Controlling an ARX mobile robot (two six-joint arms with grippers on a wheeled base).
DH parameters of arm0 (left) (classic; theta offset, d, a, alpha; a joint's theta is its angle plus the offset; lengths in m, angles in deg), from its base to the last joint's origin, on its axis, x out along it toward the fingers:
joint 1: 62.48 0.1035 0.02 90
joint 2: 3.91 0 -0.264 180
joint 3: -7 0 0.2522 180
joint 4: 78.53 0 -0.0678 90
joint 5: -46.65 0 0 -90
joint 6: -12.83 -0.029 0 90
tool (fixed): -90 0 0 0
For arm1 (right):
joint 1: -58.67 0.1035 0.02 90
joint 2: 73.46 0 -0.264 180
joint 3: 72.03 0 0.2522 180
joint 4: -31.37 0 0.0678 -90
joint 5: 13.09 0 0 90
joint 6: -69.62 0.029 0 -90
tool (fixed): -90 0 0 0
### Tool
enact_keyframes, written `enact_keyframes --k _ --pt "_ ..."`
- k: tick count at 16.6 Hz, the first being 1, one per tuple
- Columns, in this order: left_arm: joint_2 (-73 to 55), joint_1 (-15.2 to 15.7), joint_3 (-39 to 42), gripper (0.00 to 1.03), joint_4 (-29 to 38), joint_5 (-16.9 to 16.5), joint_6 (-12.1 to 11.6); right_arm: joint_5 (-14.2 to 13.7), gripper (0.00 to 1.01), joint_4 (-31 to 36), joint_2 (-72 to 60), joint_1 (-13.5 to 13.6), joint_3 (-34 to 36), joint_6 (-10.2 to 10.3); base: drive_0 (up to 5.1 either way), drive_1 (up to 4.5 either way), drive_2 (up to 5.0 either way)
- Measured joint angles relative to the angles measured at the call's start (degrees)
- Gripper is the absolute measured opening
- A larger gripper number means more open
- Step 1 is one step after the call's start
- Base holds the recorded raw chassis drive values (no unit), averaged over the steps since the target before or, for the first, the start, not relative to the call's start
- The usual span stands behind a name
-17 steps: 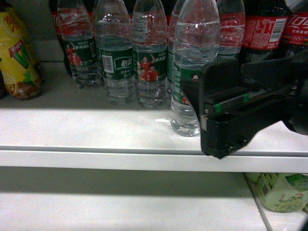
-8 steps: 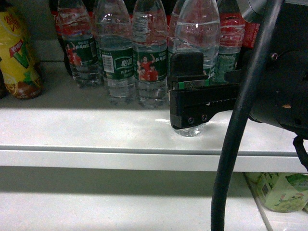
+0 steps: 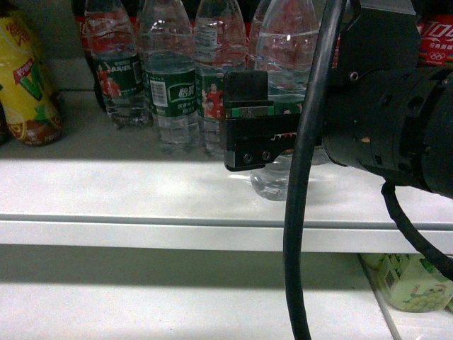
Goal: Move water from second to third shelf
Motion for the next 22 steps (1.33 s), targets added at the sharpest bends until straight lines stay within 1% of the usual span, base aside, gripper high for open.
enact_keyframes --k 3,8,13,14,15,16,17,18,19,20,22 --pt "0.0 0.0 0.0 0.98 0.0 0.0 0.0 -1.1 0.98 0.2 -3.0 0.3 -2.1 -0.1 0.0 0.00 0.0" --pt "0.0 0.0 0.0 0.98 0.0 0.0 0.0 -3.1 0.98 0.8 -6.0 0.2 -4.6 -0.7 0.0 0.00 0.0" --pt "0.0 0.0 0.0 0.98 0.0 0.0 0.0 -5.0 0.98 1.6 -8.0 -0.2 -6.1 -0.7 0.0 0.00 0.0" --pt "0.0 0.0 0.0 0.98 0.0 0.0 0.0 -5.5 0.96 1.7 -8.2 -0.2 -6.3 -0.7 0.0 0.00 0.0" --pt "0.0 0.0 0.0 0.98 0.0 0.0 0.0 -5.8 0.91 1.9 -8.2 -0.2 -6.4 -0.7 0.0 0.00 0.0" --pt "0.0 0.0 0.0 0.98 0.0 0.0 0.0 -6.6 0.82 1.9 -8.4 -0.2 -6.6 -0.7 0.0 0.00 0.0" --pt "0.0 0.0 0.0 0.98 0.0 0.0 0.0 -7.2 0.70 2.0 -8.6 -0.5 -6.9 -0.7 0.0 0.00 0.0" --pt "0.0 0.0 0.0 0.98 0.0 0.0 0.0 -7.6 0.53 2.0 -8.8 -0.7 -7.0 -0.7 0.0 0.00 0.0" --pt "0.0 0.0 0.0 0.98 0.0 0.0 0.0 -7.6 0.46 2.0 -8.8 -0.7 -7.1 -0.8 0.0 0.00 0.0" --pt "0.0 0.0 0.0 0.98 0.0 0.0 0.0 -7.7 0.43 2.0 -8.8 -0.7 -7.2 -0.8 0.0 0.00 0.0" --pt "0.0 0.0 0.0 0.98 0.0 0.0 0.0 -7.6 0.41 2.1 -8.8 -0.7 -7.2 -0.8 0.0 0.00 0.0"
